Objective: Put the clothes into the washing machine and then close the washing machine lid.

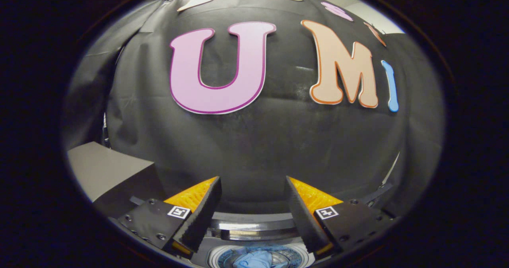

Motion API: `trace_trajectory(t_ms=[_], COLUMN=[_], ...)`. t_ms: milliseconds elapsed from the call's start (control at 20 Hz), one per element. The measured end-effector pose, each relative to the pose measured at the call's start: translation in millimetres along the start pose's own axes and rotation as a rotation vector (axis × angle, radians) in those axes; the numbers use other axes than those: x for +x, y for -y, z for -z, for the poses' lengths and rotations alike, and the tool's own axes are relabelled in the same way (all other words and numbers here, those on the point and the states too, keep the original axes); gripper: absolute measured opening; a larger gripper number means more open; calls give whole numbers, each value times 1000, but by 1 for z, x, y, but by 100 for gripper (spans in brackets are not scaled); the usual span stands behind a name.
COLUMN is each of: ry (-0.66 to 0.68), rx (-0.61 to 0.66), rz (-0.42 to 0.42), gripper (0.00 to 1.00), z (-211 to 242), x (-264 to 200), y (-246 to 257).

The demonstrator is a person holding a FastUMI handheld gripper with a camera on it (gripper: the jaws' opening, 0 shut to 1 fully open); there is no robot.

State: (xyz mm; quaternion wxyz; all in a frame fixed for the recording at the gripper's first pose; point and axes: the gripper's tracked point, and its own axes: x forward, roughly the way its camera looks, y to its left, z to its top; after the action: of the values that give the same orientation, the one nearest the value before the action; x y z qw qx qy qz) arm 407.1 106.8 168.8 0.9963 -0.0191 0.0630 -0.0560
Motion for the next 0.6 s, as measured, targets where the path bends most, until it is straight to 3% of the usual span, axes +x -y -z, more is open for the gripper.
trace_trajectory(t_ms=[250,600], ry=[1,53], rx=[9,37], rz=[-8,4], gripper=[98,98], z=[29,37], x=[-48,-111], y=[9,41])
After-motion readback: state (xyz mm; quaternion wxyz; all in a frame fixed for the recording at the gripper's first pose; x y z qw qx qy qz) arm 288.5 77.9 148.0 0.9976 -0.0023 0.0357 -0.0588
